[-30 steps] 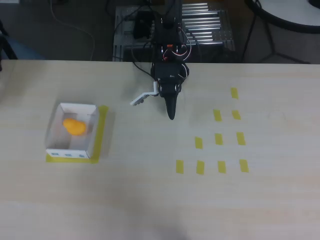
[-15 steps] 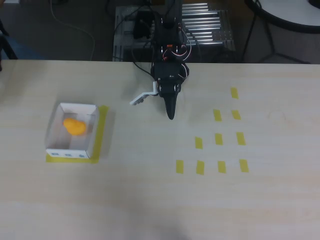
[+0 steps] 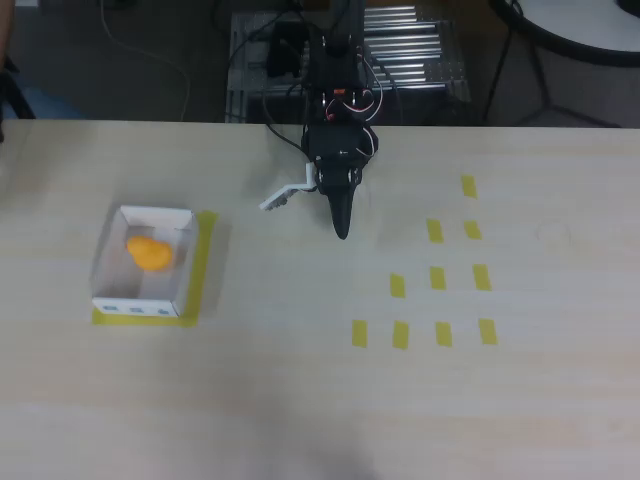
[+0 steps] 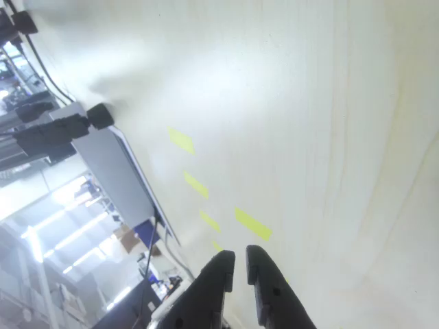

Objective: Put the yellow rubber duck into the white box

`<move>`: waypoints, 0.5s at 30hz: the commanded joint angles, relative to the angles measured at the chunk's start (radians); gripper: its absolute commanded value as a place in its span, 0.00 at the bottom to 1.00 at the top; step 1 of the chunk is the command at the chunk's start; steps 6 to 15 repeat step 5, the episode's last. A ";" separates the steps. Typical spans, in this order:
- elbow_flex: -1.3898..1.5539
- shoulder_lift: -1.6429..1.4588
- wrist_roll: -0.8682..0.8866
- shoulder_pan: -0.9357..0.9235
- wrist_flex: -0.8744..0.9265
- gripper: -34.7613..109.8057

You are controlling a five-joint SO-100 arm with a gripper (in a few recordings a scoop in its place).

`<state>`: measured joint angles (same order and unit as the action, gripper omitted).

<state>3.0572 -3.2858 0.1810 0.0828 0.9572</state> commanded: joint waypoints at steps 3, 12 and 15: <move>0.018 -0.051 0.026 -0.006 0.006 0.24; 0.018 -0.051 0.026 -0.006 0.006 0.24; 0.018 -0.051 0.026 -0.006 0.006 0.24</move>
